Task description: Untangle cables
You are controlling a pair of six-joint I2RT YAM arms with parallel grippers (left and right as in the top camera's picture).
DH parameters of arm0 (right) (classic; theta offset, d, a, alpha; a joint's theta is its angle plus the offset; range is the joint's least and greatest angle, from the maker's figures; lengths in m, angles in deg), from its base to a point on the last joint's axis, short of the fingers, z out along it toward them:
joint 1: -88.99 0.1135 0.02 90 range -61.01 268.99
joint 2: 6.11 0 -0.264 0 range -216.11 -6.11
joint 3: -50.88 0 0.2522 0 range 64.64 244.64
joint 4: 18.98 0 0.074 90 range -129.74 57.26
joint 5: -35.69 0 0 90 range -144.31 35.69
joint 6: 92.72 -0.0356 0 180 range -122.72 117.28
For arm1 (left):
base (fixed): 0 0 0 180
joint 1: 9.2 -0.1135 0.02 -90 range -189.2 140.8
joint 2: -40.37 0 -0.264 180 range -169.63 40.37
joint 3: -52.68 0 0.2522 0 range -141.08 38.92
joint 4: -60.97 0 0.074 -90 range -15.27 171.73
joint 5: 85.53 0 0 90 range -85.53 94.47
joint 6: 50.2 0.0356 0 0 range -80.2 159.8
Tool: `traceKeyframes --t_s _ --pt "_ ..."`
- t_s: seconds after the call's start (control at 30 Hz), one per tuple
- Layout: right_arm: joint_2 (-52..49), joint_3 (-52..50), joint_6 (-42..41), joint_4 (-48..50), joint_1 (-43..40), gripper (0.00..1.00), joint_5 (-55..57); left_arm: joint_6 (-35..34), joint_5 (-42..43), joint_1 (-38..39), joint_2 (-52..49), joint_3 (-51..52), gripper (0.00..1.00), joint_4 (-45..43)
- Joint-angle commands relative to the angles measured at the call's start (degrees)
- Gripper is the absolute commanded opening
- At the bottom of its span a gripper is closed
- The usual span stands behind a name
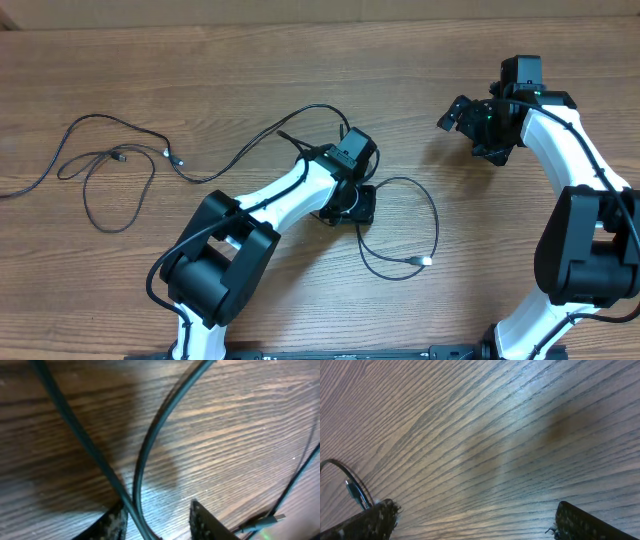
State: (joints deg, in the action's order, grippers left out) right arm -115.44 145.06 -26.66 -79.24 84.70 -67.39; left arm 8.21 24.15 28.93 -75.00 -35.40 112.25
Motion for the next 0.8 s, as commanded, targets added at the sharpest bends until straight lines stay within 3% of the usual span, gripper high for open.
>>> traceKeyframes --t_s 0.0,0.03,0.1,0.23,0.37,0.57,0.77 --pt "1.4 0.9 0.0 0.1 0.0 1.0 0.2 -1.2 -0.1 0.1 -1.2 2.0 0.44 1.6" --pt "1.4 0.9 -0.1 0.1 0.0 1.0 0.2 -1.5 -0.1 0.2 -1.2 2.0 0.42 1.9" --pt "1.4 0.9 -0.1 0.1 0.0 1.0 0.2 -1.7 -0.1 0.2 -1.2 2.0 0.3 2.5" --pt "1.4 0.9 0.0 0.1 0.0 1.0 0.2 -1.8 0.1 0.2 -1.2 2.0 0.27 2.5" --pt "1.4 0.9 0.0 0.1 0.0 1.0 0.2 -1.8 1.6 0.2 -1.2 2.0 0.13 2.5" --pt "1.4 0.9 -0.1 0.1 0.0 1.0 0.2 -2.3 1.5 0.2 -1.2 2.0 0.2 2.1" --pt "1.4 0.9 -0.1 0.1 0.0 1.0 0.2 -9.2 -2.5 1.2 -1.2 2.0 0.21 4.4"
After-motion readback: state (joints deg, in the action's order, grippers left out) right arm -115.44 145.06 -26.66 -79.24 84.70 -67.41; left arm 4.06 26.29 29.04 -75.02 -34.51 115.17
